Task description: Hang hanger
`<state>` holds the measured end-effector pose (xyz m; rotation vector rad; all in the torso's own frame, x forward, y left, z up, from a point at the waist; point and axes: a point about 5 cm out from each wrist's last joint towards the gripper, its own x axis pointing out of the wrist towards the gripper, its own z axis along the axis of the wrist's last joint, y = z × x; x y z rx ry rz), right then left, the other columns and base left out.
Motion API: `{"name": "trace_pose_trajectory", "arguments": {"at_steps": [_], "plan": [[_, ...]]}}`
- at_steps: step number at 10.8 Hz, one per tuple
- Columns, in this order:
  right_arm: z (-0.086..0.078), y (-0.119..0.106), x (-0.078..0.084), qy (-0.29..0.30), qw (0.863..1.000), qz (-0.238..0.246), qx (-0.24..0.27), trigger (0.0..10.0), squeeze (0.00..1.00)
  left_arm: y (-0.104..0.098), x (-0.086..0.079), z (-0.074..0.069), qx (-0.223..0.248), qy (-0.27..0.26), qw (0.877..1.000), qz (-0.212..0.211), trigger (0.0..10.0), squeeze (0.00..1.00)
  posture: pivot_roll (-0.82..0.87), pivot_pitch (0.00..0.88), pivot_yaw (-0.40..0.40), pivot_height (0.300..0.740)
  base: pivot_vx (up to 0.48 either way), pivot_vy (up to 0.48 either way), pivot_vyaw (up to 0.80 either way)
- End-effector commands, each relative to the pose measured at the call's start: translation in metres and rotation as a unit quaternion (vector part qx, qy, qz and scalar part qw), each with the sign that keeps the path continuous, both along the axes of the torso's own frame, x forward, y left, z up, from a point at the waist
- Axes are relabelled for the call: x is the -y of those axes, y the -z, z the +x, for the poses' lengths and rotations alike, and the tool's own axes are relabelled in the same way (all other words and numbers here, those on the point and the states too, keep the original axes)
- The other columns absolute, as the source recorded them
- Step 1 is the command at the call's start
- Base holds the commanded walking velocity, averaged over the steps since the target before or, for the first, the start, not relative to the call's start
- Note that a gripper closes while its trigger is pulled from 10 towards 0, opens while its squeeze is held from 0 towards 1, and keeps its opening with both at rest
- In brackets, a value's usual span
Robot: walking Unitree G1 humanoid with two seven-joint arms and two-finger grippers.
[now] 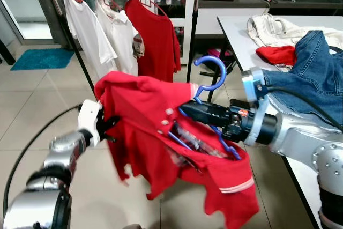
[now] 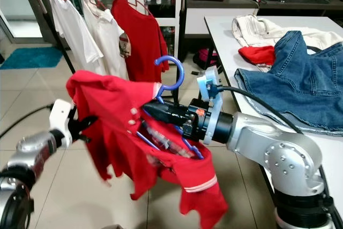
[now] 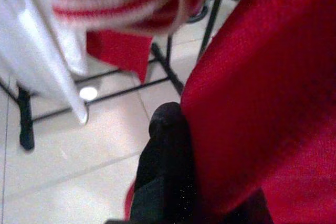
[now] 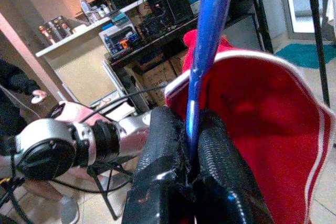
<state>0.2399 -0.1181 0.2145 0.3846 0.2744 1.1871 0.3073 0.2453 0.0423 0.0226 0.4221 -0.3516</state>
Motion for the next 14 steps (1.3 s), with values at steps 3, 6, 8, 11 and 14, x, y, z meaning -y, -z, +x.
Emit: {"name": "trace_pose_trajectory", "arguments": {"at_steps": [3, 6, 8, 11, 14], "plan": [[0.010, -0.007, 0.002, 0.044, 0.999, 0.004, 0.028, 10.0, 0.00, 0.037, 0.015, -0.024, -0.067, -0.034, 0.997, -0.001, 0.0, 0.00, -0.06, 0.000, 0.052, 0.740, 0.000, 0.000, 0.00], [0.033, -0.007, 0.007, 0.137, 0.990, -0.018, 0.038, 10.0, 0.00, 0.057, 0.030, -0.035, -0.109, -0.048, 0.991, 0.054, 0.0, 0.00, -0.06, 0.000, 0.053, 0.740, 0.000, 0.000, 0.00], [0.047, -0.007, 0.018, 0.200, 0.979, -0.030, 0.040, 10.0, 0.00, 0.060, 0.019, -0.040, -0.116, -0.105, 0.985, 0.077, 0.0, 0.00, -0.06, 0.000, 0.054, 0.740, 0.000, 0.000, 0.00], [0.049, -0.007, 0.020, 0.209, 0.976, -0.038, 0.048, 10.0, 0.00, 0.062, 0.008, -0.046, -0.128, -0.104, 0.984, 0.071, 0.0, 0.00, -0.06, 0.000, 0.050, 0.740, 0.000, 0.000, 0.00], [0.052, -0.001, 0.016, 0.218, 0.973, -0.060, 0.048, 10.0, 0.00, 0.058, 0.027, -0.042, -0.088, -0.029, 0.993, 0.072, 10.0, 0.00, -0.06, 0.000, 0.049, 0.740, 0.000, 0.000, 0.00]]}}
